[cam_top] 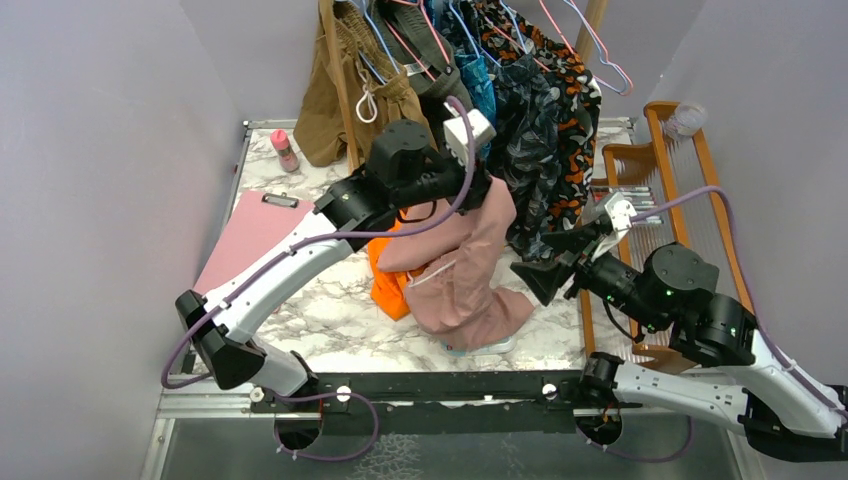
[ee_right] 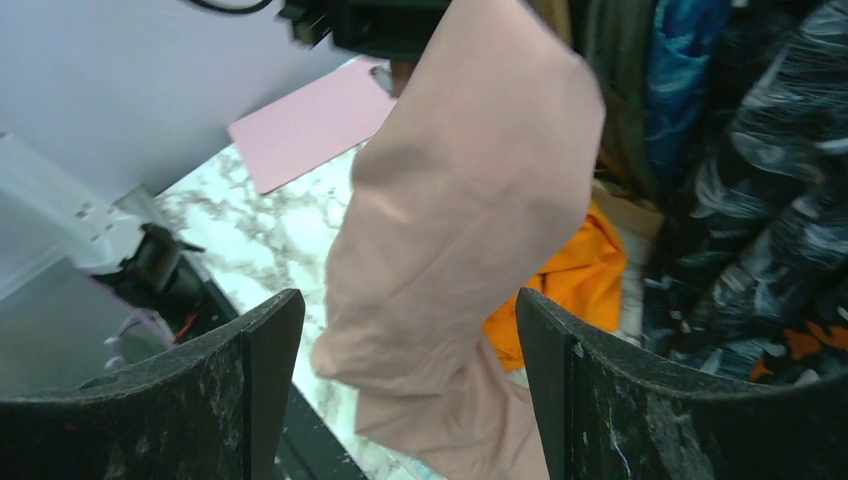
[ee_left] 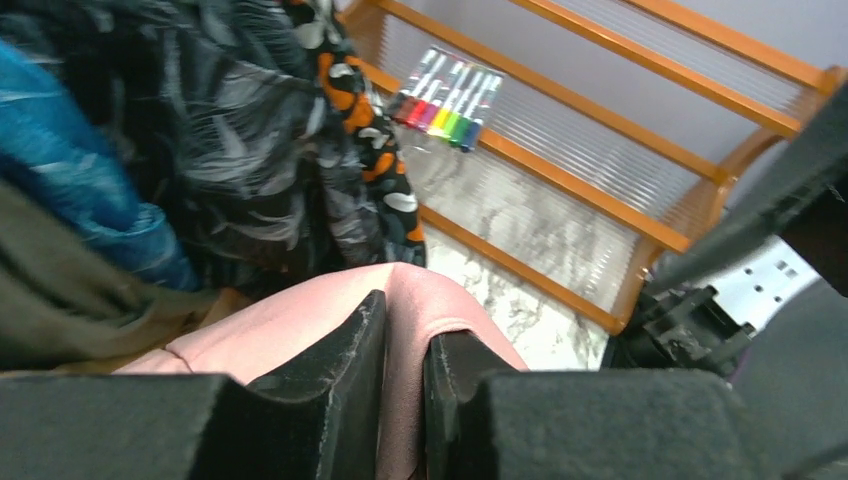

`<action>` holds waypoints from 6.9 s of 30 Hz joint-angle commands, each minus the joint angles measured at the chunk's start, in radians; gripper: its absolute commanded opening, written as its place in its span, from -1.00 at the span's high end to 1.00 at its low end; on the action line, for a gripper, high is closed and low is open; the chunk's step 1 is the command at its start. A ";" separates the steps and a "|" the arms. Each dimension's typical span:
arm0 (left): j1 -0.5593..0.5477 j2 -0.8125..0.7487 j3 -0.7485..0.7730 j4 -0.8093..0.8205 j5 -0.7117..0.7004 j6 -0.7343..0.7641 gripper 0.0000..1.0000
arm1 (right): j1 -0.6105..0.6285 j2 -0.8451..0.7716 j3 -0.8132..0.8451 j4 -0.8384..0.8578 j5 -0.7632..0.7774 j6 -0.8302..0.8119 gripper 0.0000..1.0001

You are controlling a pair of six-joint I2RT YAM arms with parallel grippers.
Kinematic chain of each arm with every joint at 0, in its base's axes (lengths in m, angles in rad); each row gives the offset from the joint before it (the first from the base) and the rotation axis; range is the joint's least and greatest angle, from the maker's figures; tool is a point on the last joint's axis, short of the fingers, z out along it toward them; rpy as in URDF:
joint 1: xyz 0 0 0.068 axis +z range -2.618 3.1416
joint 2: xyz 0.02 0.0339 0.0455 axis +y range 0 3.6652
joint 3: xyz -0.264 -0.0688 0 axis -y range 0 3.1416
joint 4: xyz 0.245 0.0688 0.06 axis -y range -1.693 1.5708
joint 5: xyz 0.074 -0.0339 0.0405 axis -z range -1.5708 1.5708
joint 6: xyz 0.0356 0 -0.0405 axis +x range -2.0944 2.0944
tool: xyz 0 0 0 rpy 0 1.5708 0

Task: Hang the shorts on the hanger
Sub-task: Adjust the shorts at the center of the board.

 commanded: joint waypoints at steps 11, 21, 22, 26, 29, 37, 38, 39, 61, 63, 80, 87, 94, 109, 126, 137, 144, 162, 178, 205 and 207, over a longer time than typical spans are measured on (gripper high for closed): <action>-0.171 -0.018 -0.100 0.041 -0.226 0.082 -0.98 | 0.002 -0.040 0.001 -0.033 0.244 0.000 -0.59; -0.166 -0.406 -0.413 -0.020 -0.414 0.006 -0.98 | 0.002 0.048 -0.014 -0.144 0.163 0.014 -0.59; -0.166 -0.441 -0.454 -0.033 -0.408 -0.022 -0.98 | 0.002 0.066 -0.027 -0.144 0.152 0.028 -0.59; -0.166 -0.539 -0.634 -0.082 -0.363 -0.169 -0.96 | 0.002 0.116 -0.139 -0.052 0.029 0.069 -0.58; -0.166 -0.602 -0.772 -0.084 -0.365 -0.294 -0.88 | 0.002 0.183 -0.233 0.034 -0.067 0.119 -0.56; -0.166 -0.725 -0.904 -0.085 -0.490 -0.414 -0.85 | -0.010 0.353 -0.419 0.359 0.003 0.250 -0.58; -0.166 -0.729 -0.904 -0.088 -0.492 -0.412 -0.85 | -0.023 0.380 -0.416 0.378 0.007 0.266 -0.58; -0.166 -0.732 -0.904 -0.090 -0.493 -0.411 -0.85 | -0.039 0.407 -0.409 0.385 0.004 0.287 -0.57; -0.166 -0.752 -0.910 -0.114 -0.489 -0.390 -0.85 | -0.095 0.456 -0.445 0.513 -0.462 0.246 -0.36; -0.166 -0.763 -0.914 -0.114 -0.491 -0.389 -0.85 | -0.094 0.421 -0.447 0.521 -0.522 0.236 -0.31; -0.166 -0.746 -0.902 -0.109 -0.497 -0.398 -0.84 | -0.111 0.364 -0.395 0.377 -0.156 0.255 -0.14; -0.166 -0.643 -0.845 -0.097 -0.464 -0.415 -0.78 | -0.119 0.361 -0.399 0.314 -0.037 0.290 -0.13; -0.171 -0.457 -0.752 -0.095 -0.411 -0.458 -0.66 | -0.119 0.272 -0.453 0.293 -0.058 0.272 -0.11; -0.263 -0.139 -0.639 -0.128 -0.467 -0.553 -0.56 | -0.118 0.019 -0.432 0.131 0.069 0.251 -0.14; -0.269 -0.088 -0.637 -0.140 -0.555 -0.541 0.85 | -0.118 -0.022 -0.427 0.118 0.073 0.247 -0.14; -0.261 -0.411 -0.265 -0.384 -0.899 -0.246 1.00 | -0.118 0.026 -0.274 0.115 0.070 0.194 -0.16; -0.261 -0.516 -0.230 -0.388 -0.964 -0.116 1.00 | -0.117 0.083 -0.210 0.183 0.090 0.173 -0.20; -0.261 -0.809 -0.774 -0.308 -0.742 -0.274 1.00 | -0.142 0.468 -0.298 0.438 0.035 0.262 -0.38; -0.261 -0.750 -0.871 -0.281 -0.687 -0.400 1.00 | -0.258 0.945 0.052 0.579 -0.101 0.224 -0.43; -0.261 -0.792 -0.829 -0.282 -0.721 -0.387 1.00 | -0.245 0.731 0.002 0.356 0.034 0.214 0.99; -0.260 -0.794 -0.794 -0.281 -0.755 -0.359 1.00 | -0.245 0.598 -0.062 0.362 -0.013 0.207 0.98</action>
